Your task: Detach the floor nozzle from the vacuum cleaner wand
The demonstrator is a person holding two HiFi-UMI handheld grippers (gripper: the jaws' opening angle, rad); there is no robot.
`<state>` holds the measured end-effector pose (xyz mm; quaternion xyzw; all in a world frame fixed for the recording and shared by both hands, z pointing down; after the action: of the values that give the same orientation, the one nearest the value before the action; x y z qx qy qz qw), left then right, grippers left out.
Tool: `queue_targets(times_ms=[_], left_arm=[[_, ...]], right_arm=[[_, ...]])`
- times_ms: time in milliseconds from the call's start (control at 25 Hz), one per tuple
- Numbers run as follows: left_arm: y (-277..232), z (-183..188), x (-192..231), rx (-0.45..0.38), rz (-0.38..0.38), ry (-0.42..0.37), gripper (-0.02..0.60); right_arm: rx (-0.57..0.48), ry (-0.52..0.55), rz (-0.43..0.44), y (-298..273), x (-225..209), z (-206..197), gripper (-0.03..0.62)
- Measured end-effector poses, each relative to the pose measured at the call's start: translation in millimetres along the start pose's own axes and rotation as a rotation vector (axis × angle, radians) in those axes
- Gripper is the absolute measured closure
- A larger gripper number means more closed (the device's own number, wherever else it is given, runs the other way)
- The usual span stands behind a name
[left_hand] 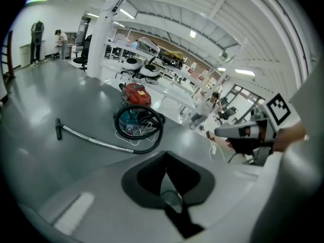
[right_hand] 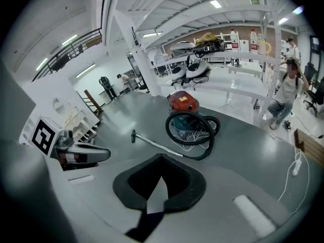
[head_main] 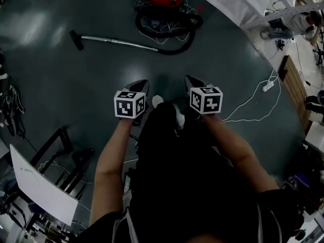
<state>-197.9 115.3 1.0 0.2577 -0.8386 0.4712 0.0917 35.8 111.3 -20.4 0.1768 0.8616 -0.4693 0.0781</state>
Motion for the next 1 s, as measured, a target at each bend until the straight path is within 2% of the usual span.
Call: queue_targets(times_ms=[120,280,640,800,1000], left_arm=[[-3.1,-0.7,12.0,0.027,0.005,-0.045,0.572],[-13.5,-1.1,20.1,0.035,0.033,-0.042,0.572],[-25.5,7.5,17.3,-0.009,0.072,-0.064,0.572],[-35.1,-2.2,24.2,-0.001,0.115,-0.074,0.572],[-75.7,-23.9,38.4,0.033,0.158,-0.056,0.572]], right_arm=[[0.014,-0.029,-0.01,-4.5,4.0,-9.1,0.597],[0.035,-0.027,-0.008,-9.7,2.8,-13.7,0.597],[0.057,0.036,0.032,-37.6,-3.3,-0.9,0.597],[0.083,0.063,0.051,-62.1,-10.0,-1.7,0.597],[0.136,0.118,0.06,-102.4,-34.9,-17.9,0.597]])
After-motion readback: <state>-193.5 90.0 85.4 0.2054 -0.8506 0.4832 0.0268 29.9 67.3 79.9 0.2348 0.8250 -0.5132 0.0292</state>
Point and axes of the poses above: the fingertips, and each gripper's own axes: y backward along the fingers, x to its left, z out of its top, the point moved 8 cm from there along y, backward along the fingers
